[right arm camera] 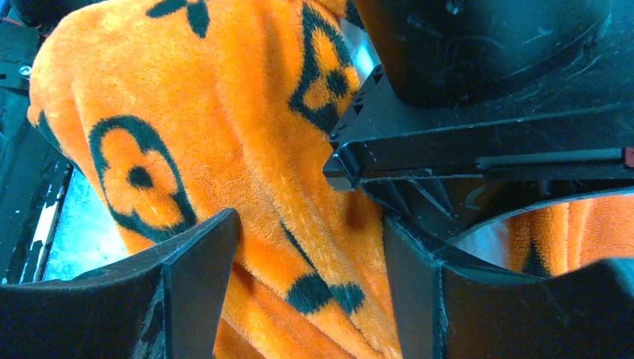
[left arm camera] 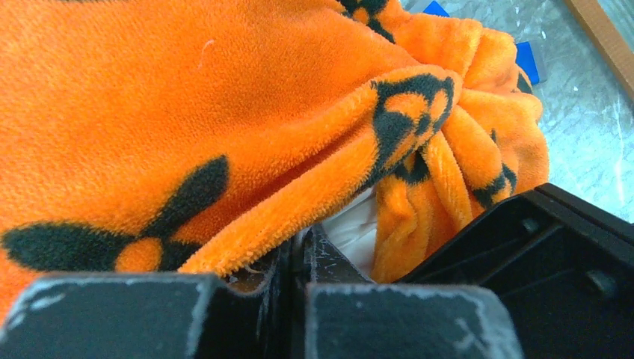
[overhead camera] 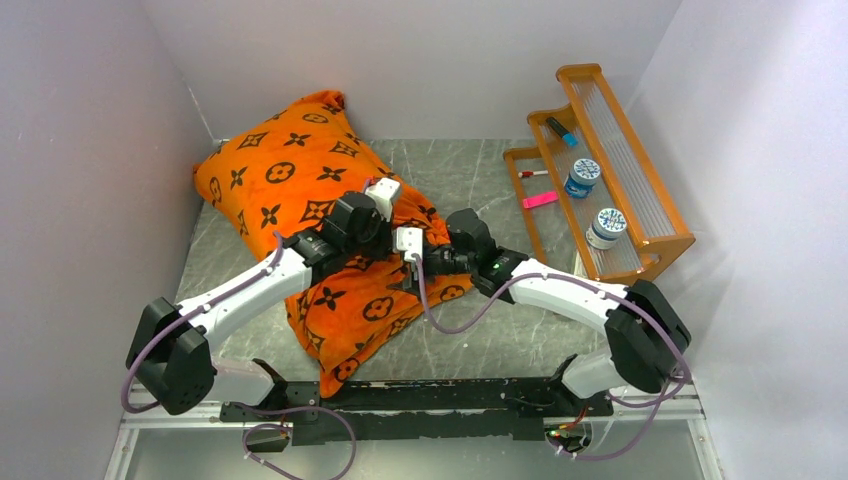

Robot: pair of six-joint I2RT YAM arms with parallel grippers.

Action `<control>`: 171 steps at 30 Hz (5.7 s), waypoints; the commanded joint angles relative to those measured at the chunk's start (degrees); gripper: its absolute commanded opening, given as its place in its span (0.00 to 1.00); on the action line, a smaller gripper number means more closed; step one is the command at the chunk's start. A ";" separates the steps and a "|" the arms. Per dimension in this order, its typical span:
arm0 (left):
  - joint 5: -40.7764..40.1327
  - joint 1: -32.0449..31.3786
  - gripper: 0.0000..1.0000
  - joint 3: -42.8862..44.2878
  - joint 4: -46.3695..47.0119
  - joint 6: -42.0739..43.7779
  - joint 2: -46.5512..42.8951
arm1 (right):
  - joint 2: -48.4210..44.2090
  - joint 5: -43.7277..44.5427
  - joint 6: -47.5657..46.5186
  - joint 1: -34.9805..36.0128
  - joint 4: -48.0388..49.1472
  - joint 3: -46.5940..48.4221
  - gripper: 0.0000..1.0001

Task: Remove the pillowcase from the pillow
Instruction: Remove the pillow from the pillowcase.

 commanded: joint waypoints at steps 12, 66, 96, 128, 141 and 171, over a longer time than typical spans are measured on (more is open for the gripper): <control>-4.51 3.65 0.05 -1.09 -3.23 2.40 -0.91 | -3.31 -7.61 -4.63 2.96 -14.73 -0.39 0.00; 3.67 7.17 0.05 -1.36 -2.27 0.85 1.24 | 11.54 13.31 -11.96 15.22 -4.14 18.68 0.69; -1.73 7.21 0.05 -0.73 -3.89 0.01 2.72 | 2.61 13.21 1.44 33.11 -16.73 -4.30 0.00; 6.15 7.17 0.05 -2.93 0.18 3.68 -2.66 | -8.47 46.96 33.88 29.73 -2.36 -4.29 1.00; 5.82 7.17 0.05 -3.09 0.42 4.21 -2.78 | -17.03 57.11 50.81 15.28 -8.91 -4.75 0.94; 6.68 7.17 0.05 -3.62 1.18 3.18 -3.82 | 2.37 66.49 63.17 8.90 -15.10 15.01 0.81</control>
